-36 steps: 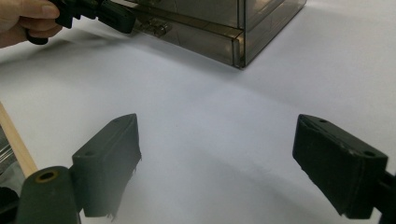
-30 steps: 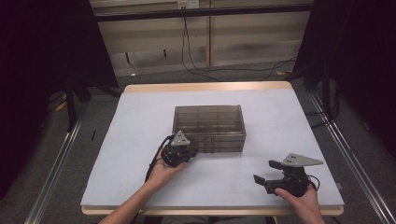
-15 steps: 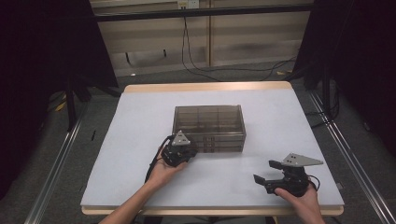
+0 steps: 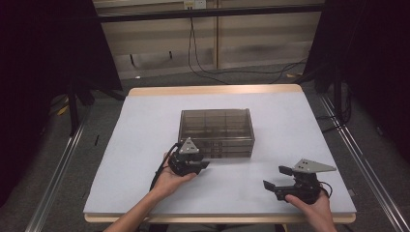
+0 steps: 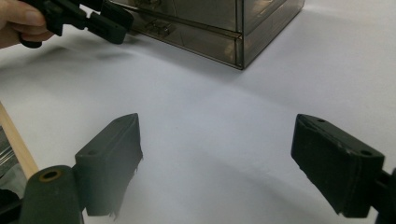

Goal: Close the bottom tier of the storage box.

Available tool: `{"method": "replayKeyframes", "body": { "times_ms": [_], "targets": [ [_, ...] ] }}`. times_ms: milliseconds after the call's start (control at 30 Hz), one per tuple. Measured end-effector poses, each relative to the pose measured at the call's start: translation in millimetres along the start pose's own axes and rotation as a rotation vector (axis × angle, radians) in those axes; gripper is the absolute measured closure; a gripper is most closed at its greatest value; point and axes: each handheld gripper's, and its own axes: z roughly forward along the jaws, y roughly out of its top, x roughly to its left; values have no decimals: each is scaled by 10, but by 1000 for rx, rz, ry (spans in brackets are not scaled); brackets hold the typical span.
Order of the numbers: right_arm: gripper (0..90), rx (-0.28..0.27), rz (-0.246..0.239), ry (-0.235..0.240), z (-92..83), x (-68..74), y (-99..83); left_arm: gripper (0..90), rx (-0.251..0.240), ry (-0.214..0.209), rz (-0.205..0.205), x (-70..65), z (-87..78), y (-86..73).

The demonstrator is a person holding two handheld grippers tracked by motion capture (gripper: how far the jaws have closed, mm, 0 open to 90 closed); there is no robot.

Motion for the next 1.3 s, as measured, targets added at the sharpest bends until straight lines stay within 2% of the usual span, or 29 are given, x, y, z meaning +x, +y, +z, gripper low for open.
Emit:
{"method": "replayKeyframes", "body": {
  "times_ms": [33, 100, 133, 167, 200, 233, 267, 300, 333, 400, 533, 633, 767, 833, 900, 967, 1067, 1100, 1167, 1200, 1233, 1300],
  "targets": [
    [160, -1, 1, -1, -2, -4, -1, 462, -13, -6, 7, -19, -17, -1],
    [159, -1, 3, -4, -4, -8, -2, 435, -17, -12, 27, -46, -80, 5],
    [159, -2, 4, -4, -4, -11, -2, 394, -22, -6, 26, -61, -105, 8],
    [160, -4, 8, -6, -5, -10, -1, 295, -30, -1, 26, -68, -118, 8],
    [160, -4, 8, -6, -5, -10, -1, 295, -18, 4, 31, -72, -145, 9],
    [160, -4, 15, -4, -7, -11, 1, 203, -23, 3, 26, -79, -157, 2],
    [160, -4, 15, -4, -7, -11, 1, 203, -40, 1, 9, -94, -169, -9],
    [160, -5, 16, -6, -7, -12, 1, 180, -20, 12, 39, -97, -199, -13],
    [160, -6, 14, -7, -5, -18, 1, 149, 0, 16, 52, -106, -232, -16],
    [159, -5, 17, -8, -4, -19, 1, 137, -1, 6, 59, -104, -293, -49],
    [159, -3, 19, -11, -2, -22, 2, 107, -14, 36, 29, -69, -412, -94],
    [159, -3, 18, -12, -3, -19, 2, 87, -37, 38, 10, -55, -464, -142],
    [159, -5, 20, -15, 2, -30, 4, 66, -26, 34, 14, -42, -539, -240],
    [159, -4, 18, -16, 5, -32, 2, 58, -44, 43, -14, -56, -588, -298],
    [155, -4, 17, -18, 5, -35, 3, 56, -47, 43, 5, -62, -659, -361],
    [153, -3, 17, -24, 2, -33, 2, 48, -69, 40, -13, -69, -731, -418],
    [146, -1, 15, -35, 5, -36, 1, 48, -95, 71, -31, -72, -861, -508],
    [142, 0, 14, -40, 3, -35, 0, 48, -114, 63, -48, -84, -891, -557],
    [132, -8, 16, -46, -7, -41, 0, 48, -109, 95, -39, -111, -972, -655],
    [126, -15, 14, -85, -19, -55, 0, 47, -119, 103, -58, -113, -1002, -703],
    [126, -15, 14, -85, -19, -55, 0, 47, -131, 105, -85, -111, -1038, -743],
    [117, -14, 29, -110, -15, -88, -8, 46, -132, 137, -93, -82, -1100, -801]
  ]
}}
